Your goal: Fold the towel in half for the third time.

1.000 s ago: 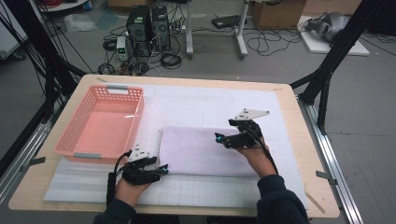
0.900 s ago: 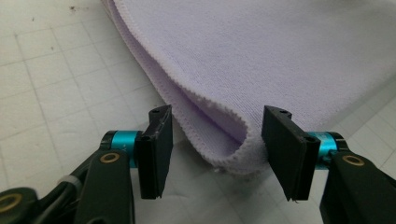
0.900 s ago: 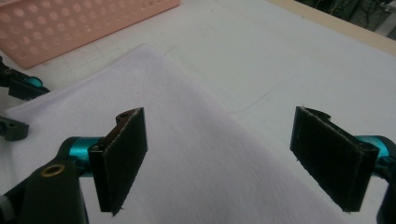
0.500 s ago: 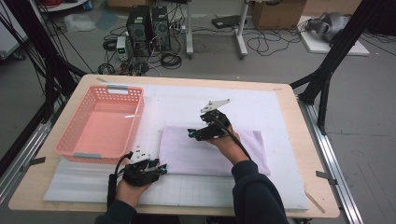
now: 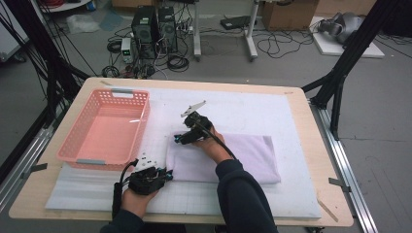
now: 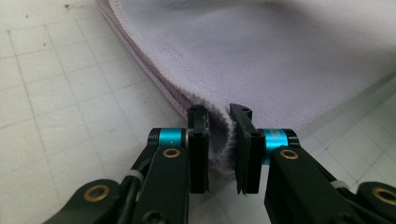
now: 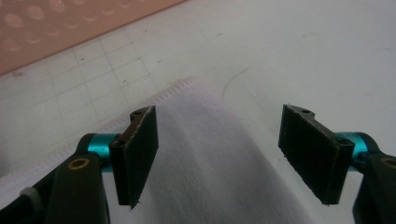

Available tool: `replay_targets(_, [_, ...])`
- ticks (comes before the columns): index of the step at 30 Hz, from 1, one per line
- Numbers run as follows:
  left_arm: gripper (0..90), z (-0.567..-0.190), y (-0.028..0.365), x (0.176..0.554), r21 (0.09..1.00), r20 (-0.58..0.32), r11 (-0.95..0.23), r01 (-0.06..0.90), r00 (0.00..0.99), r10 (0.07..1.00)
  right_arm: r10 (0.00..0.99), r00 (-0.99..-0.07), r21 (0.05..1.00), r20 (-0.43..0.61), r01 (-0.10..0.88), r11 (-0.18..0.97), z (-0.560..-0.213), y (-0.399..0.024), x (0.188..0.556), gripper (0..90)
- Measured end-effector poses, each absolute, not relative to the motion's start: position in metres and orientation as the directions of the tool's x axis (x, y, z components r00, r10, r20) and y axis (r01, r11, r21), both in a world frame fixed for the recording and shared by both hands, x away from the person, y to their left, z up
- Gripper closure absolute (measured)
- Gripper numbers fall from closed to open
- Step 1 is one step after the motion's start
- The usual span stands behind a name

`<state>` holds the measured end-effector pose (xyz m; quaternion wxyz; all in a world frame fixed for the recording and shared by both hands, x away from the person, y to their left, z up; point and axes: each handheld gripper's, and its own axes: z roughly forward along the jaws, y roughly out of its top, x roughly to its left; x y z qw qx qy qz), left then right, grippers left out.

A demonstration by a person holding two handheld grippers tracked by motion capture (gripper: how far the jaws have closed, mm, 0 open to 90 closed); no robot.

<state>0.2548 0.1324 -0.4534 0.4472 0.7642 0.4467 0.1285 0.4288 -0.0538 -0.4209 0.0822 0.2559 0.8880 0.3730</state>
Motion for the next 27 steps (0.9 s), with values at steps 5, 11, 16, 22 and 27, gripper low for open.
replay_targets(5, [78.4,-0.453,0.133,0.255,0.796,-0.211,-0.195,0.574,0.563,0.799,0.481,-0.876,0.646,0.039,0.389,0.657,-0.433,-0.035,0.432,39.8])
replay_targets(11, [82.3,-0.451,0.137,0.254,0.784,-0.234,-0.178,0.595,0.548,0.803,0.445,-0.894,0.635,0.053,0.374,0.676,-0.431,-0.031,0.431,73.4])
replay_targets(16, [82.7,-0.445,0.137,0.251,0.793,-0.241,-0.164,0.587,0.55,0.8,0.445,-0.893,0.666,0.061,0.369,0.649,-0.422,-0.035,0.426,80.5])
replay_targets(22, [82.6,-0.426,0.134,0.251,0.832,-0.308,-0.079,0.55,0.576,0.757,0.443,-0.895,0.731,0.049,0.334,0.594,-0.398,-0.056,0.419,80.5])
replay_targets(27, [82.6,-0.42,0.118,0.251,0.844,-0.32,-0.076,0.531,0.612,0.723,0.448,-0.893,0.752,0.046,0.326,0.572,-0.387,-0.072,0.415,80.5])
